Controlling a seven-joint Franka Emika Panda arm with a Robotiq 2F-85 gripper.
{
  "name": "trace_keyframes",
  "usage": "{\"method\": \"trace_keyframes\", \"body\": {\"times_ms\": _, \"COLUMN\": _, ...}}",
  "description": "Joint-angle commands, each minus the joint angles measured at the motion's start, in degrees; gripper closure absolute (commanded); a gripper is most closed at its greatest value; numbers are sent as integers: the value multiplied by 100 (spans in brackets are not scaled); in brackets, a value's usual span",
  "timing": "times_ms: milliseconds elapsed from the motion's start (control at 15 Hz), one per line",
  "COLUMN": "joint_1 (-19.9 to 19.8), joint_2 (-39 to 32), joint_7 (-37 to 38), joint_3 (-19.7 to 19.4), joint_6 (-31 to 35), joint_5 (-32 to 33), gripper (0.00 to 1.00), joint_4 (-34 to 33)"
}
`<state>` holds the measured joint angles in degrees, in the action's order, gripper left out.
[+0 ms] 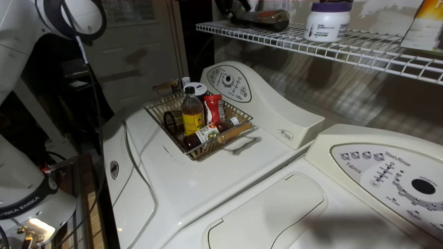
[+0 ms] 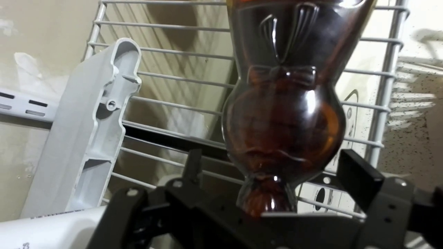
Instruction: Put the bottle lying down upright
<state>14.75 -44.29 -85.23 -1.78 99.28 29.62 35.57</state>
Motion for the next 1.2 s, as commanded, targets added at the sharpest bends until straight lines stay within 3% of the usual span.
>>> {"method": "trace_keyframes", "body": {"times_ms": 0, "joint_1": 9, "joint_2": -279, "joint_7": -194, "joint_3": -1, "joint_6": -344, "joint_5": -300, "gripper": 0, "joint_4": -530}}
{"method": "trace_keyframes", "body": {"times_ms": 200, "joint_1": -93, "joint_2": -243, "joint_7": -93, "joint_3": 150, "joint_6": -353, "joint_5": -404, "gripper": 0, "joint_4": -412}}
{"method": "trace_keyframes", "body": {"times_ms": 333, "joint_1": -129, "joint_2": -277, "joint_7": -33, "joint_3": 149, "joint_6": -341, "joint_5": -496, "gripper": 26, "joint_4": -448}}
{"method": "trace_keyframes", "body": {"times_ms": 867, "joint_1": -176, "joint_2": -260, "joint_7": 50, "joint_3": 99, "joint_6": -349, "joint_5": -677, "gripper": 81, "joint_4": -553}}
{"method": "trace_keyframes", "body": {"times_ms": 1133, "joint_1": -223, "joint_2": -187, "joint_7": 268, "joint_3": 108, "joint_6": -387, "joint_5": -817, "gripper": 81, "joint_4": -599}}
